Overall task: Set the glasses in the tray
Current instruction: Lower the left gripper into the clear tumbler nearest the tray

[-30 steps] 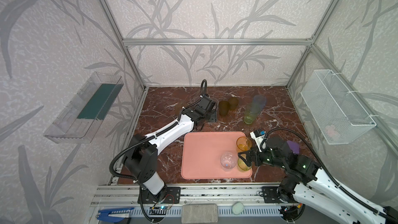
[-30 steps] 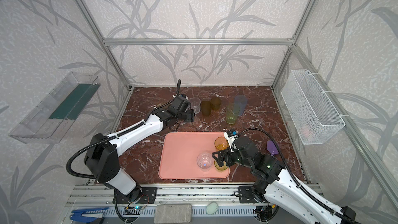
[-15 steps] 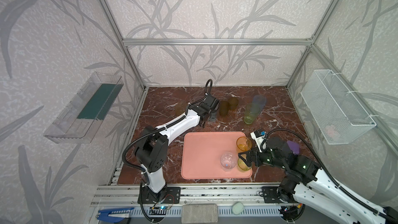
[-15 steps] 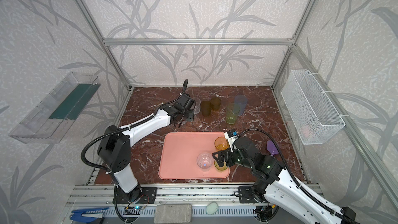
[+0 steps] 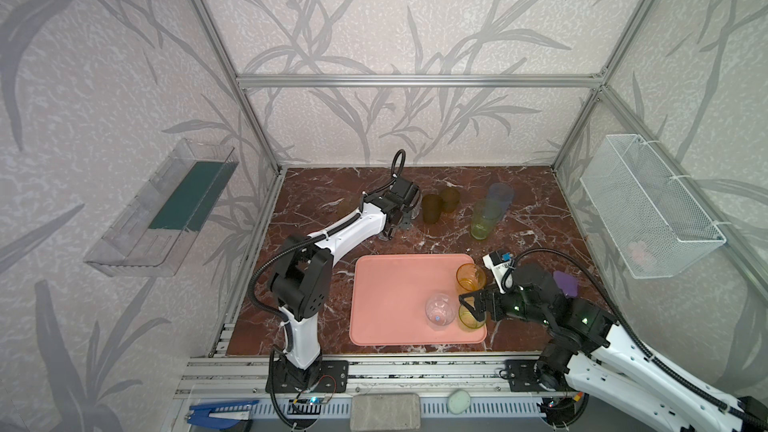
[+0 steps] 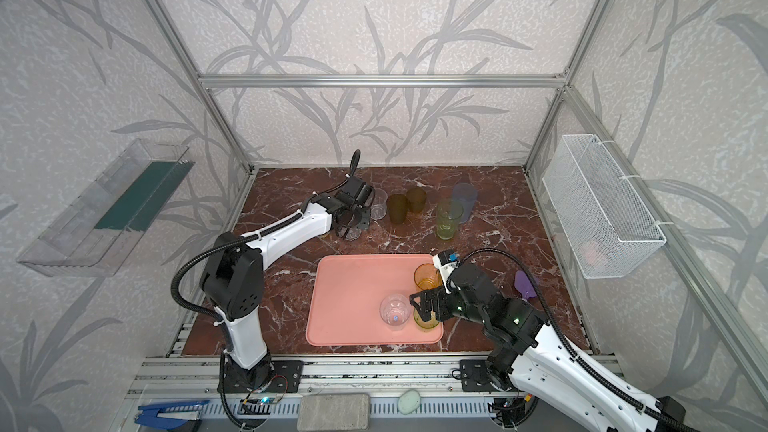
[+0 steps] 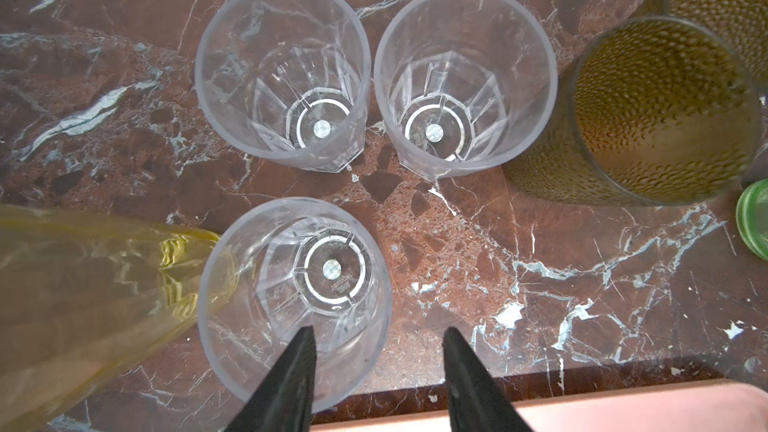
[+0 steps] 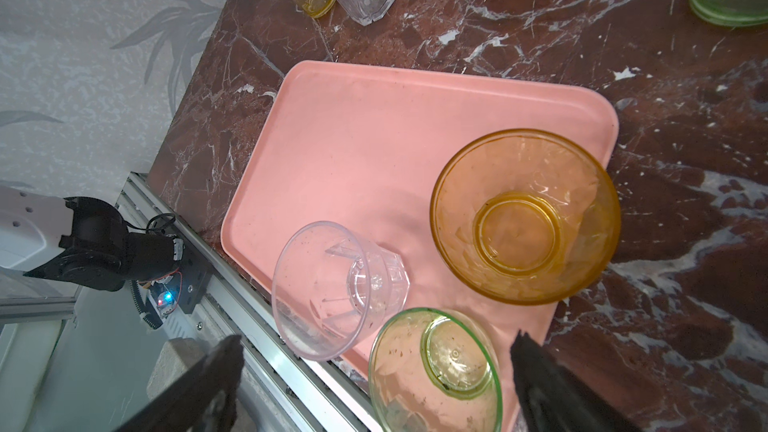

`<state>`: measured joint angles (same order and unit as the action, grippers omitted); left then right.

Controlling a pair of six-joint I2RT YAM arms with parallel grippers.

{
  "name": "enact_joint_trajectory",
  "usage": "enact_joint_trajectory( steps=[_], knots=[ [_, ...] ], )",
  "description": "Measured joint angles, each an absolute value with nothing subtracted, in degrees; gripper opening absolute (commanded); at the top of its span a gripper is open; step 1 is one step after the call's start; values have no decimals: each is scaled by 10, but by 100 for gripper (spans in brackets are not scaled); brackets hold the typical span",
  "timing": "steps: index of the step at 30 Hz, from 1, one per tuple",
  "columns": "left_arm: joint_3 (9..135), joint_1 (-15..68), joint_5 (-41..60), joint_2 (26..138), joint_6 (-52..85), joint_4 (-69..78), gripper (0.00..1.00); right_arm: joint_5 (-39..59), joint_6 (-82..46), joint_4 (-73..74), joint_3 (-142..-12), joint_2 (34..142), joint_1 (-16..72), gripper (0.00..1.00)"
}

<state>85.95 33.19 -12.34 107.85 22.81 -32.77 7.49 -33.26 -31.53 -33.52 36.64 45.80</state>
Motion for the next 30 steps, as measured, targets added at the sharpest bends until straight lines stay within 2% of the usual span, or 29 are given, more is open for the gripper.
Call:
enact_joint_trajectory(
  steps=[6,9,16,27,30],
  knots=[
    [880,332,-114,1104,224,-336,42,73,-338,-316,-329,367,458,99],
    [889,332,-108,1114,223,-344,37,70,-341,-316,-328,367,458,99],
    [932,332,-103,1142,215,-371,34,69,-343,-315,-326,366,458,99],
    [936,331,-102,1148,209,-386,19,67,-343,-315,-326,366,458,99],
    [936,331,-103,1148,209,-386,10,65,-345,-315,-326,366,458,99]
  ],
)
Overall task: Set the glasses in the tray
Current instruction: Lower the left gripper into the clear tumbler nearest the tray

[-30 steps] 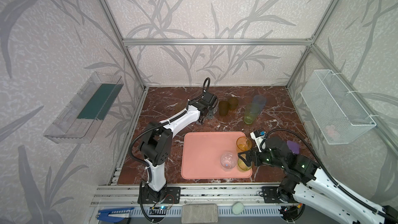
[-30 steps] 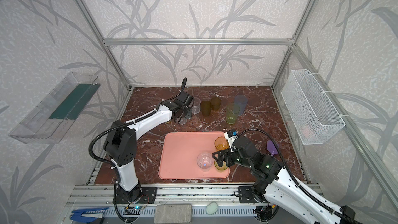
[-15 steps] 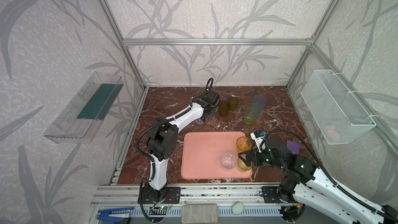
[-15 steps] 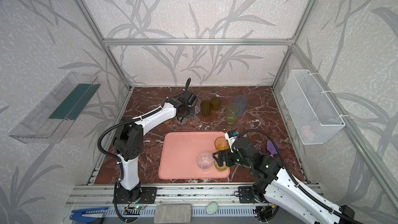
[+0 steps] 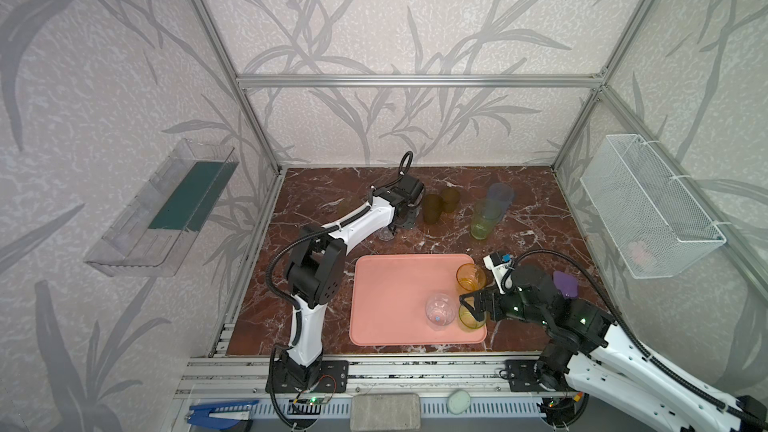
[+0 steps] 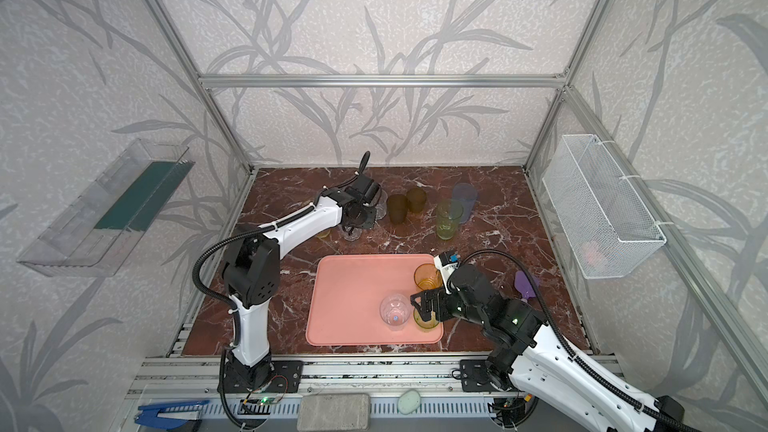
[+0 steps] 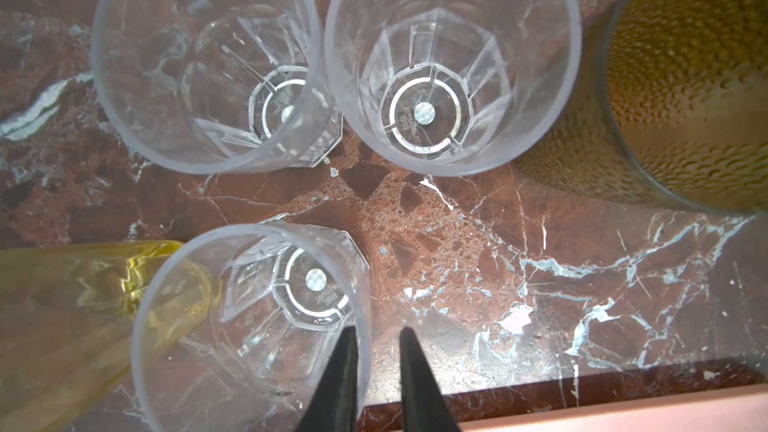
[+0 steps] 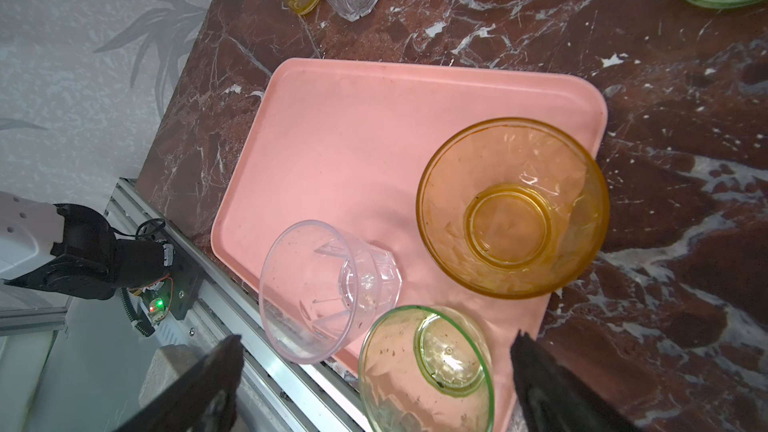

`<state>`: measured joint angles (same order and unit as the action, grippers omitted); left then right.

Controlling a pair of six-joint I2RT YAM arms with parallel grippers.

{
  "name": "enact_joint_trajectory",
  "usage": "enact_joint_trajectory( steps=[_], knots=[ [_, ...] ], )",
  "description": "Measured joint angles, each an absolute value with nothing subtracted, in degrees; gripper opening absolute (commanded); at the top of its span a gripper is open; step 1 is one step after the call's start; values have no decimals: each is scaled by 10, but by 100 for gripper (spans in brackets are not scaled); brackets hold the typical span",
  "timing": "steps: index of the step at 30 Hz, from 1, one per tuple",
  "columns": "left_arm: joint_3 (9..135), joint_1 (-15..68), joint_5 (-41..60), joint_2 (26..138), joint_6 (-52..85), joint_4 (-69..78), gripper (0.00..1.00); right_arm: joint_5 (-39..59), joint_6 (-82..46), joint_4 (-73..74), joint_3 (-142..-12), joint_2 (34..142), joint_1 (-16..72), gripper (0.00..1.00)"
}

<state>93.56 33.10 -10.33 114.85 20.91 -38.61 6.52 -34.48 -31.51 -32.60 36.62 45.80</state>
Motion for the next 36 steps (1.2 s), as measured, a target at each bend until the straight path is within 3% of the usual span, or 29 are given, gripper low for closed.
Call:
enact_joint_trajectory(
  steps=[12,17,36],
  knots=[
    [936,331,-104,1149,205,-386,8,64,-349,-316,-326,359,458,99],
    [940,331,-104,1152,205,-388,0,64,-351,-316,-326,358,458,99],
    [952,331,-80,1141,215,-426,0,60,-352,-316,-325,352,458,99]
  ],
)
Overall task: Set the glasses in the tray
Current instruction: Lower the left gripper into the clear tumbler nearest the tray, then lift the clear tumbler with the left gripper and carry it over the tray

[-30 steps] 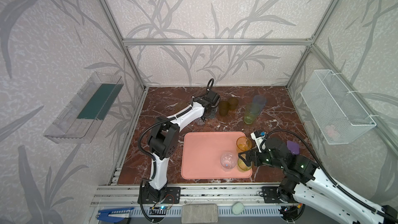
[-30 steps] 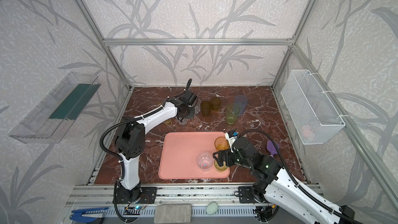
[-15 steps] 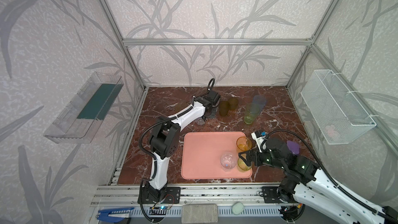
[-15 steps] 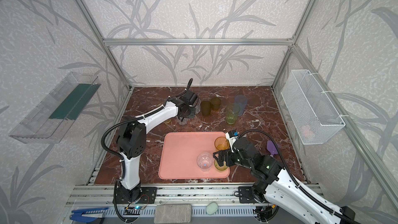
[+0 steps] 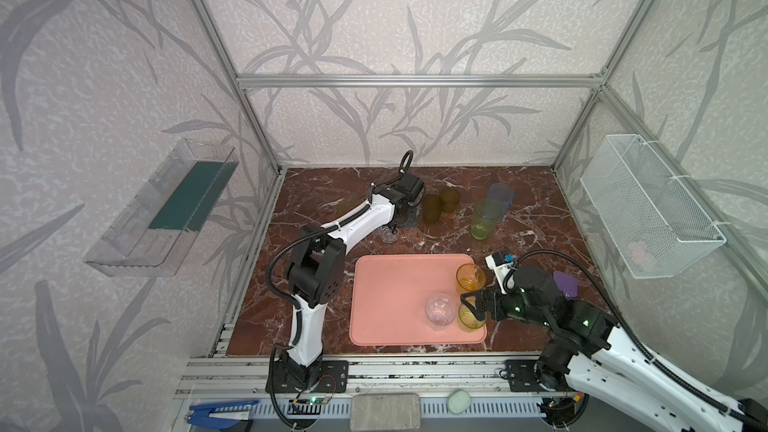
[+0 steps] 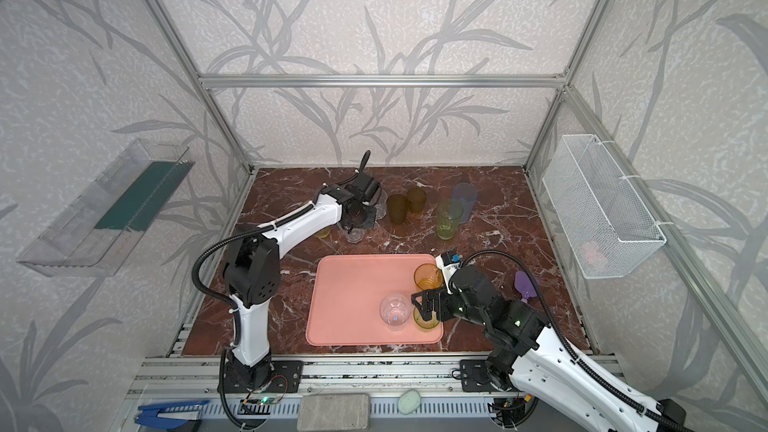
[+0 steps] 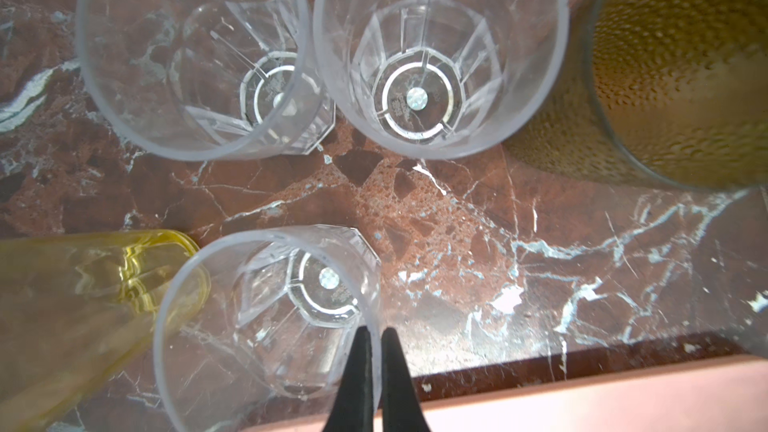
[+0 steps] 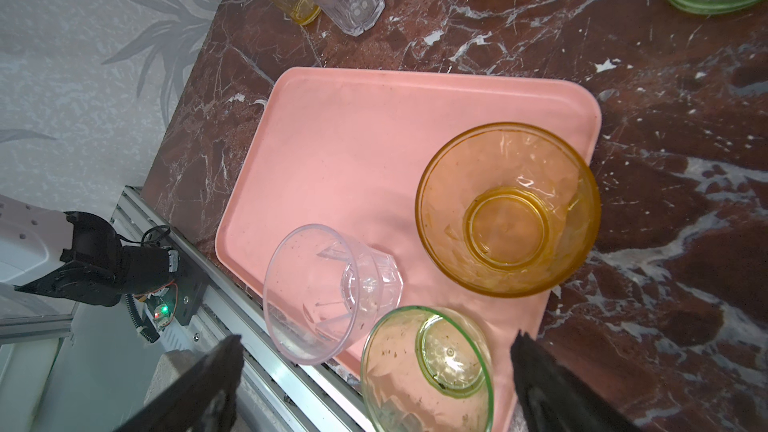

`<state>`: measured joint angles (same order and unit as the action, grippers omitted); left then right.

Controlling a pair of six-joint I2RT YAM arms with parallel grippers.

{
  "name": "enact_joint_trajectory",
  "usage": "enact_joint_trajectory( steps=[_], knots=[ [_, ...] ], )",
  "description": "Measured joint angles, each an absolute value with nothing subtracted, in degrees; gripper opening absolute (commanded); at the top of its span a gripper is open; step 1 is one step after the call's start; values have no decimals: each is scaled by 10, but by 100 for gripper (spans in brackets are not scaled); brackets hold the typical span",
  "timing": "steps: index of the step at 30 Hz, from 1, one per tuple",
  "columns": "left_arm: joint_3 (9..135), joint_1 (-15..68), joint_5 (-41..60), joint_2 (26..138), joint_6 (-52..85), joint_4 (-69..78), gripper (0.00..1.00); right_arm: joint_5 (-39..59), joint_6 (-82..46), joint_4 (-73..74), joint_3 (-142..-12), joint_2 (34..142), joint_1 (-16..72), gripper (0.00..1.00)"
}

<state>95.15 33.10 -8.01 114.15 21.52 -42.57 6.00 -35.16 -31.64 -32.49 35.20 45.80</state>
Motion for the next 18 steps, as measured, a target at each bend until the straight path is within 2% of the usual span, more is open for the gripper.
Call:
enact_joint_trajectory(
  steps=[18],
  knots=[
    [797,337,-23,949,231,-392,0,66,-397,-318,-325,333,458,99]
  ],
)
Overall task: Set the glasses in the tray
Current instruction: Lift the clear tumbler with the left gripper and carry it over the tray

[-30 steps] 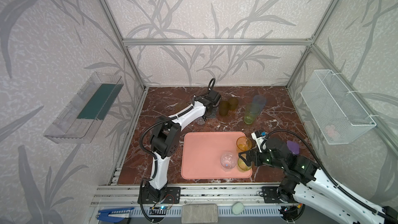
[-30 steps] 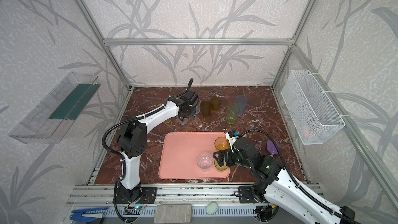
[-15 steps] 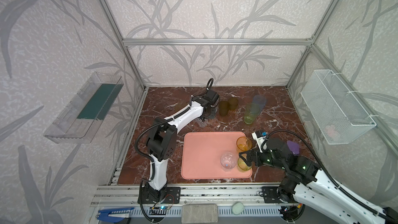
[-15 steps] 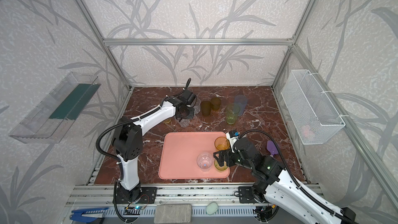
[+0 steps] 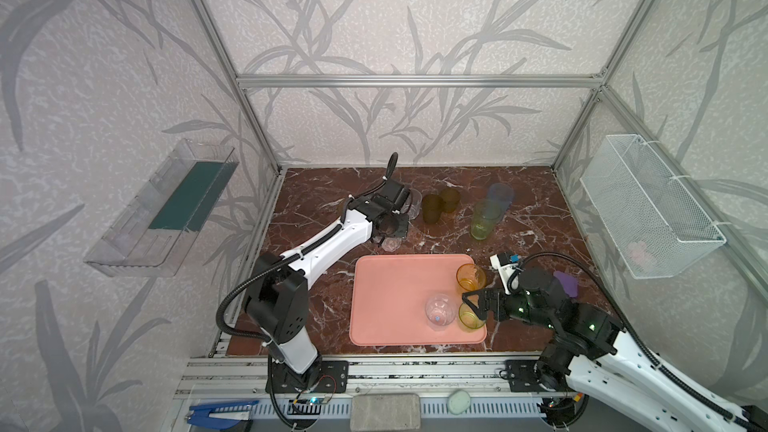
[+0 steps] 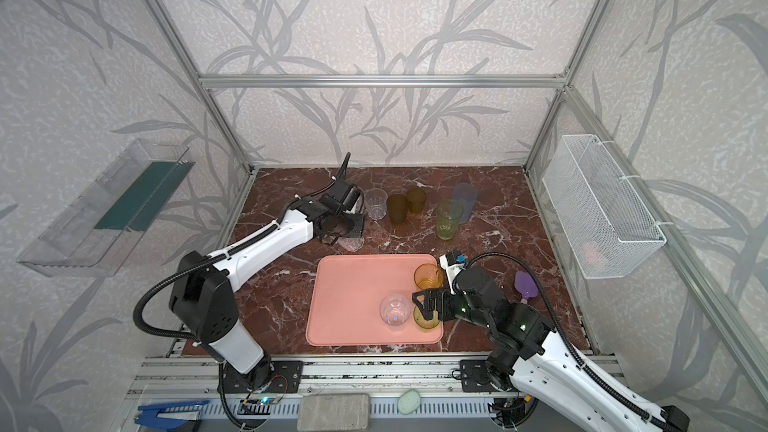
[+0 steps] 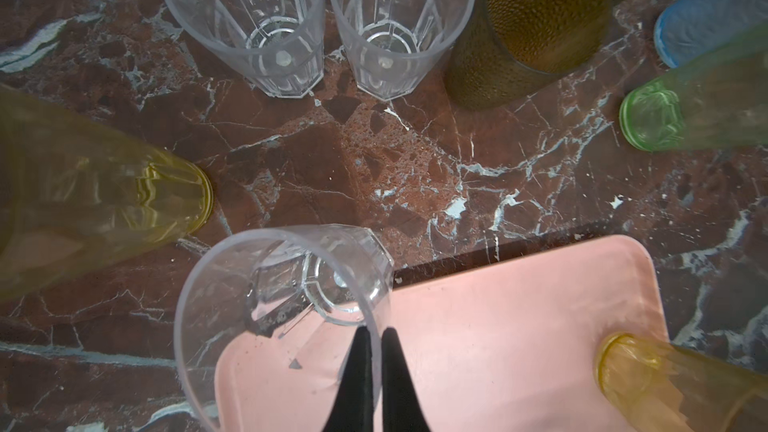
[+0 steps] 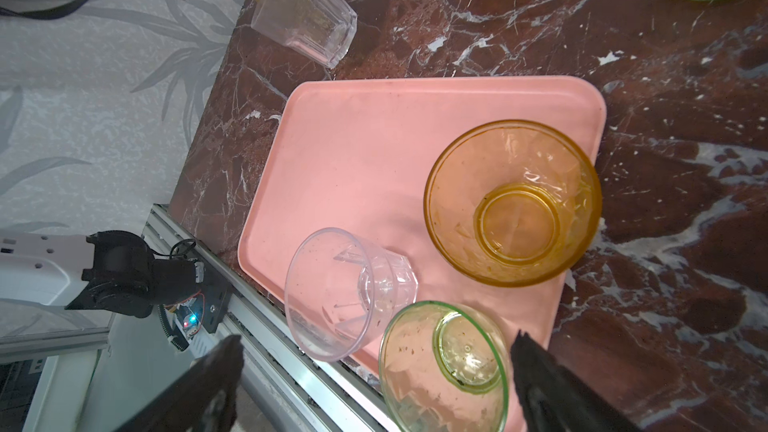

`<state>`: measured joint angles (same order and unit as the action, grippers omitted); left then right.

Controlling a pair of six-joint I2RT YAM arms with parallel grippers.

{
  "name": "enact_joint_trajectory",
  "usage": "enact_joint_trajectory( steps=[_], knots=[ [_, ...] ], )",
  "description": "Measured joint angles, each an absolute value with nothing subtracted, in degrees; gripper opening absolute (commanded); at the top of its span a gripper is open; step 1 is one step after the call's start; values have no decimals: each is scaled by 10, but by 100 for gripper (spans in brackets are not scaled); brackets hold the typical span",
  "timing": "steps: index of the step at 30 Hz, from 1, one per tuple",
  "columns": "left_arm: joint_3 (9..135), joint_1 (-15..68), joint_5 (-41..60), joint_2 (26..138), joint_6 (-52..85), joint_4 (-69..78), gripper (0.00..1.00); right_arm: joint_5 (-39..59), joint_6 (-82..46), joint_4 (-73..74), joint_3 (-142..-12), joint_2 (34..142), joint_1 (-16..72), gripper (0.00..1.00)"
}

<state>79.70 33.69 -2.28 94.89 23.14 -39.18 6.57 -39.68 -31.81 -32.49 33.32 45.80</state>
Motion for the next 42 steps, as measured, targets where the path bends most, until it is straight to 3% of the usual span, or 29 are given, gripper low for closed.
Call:
enact_joint_trajectory(
  steps=[18,42],
  knots=[
    [679,376,4,818,263,-352,0,72,-425,-300,-320,342,458,99],
    [650,479,12,814,302,-321,0,76,-450,-297,-294,301,458,99]
  ],
)
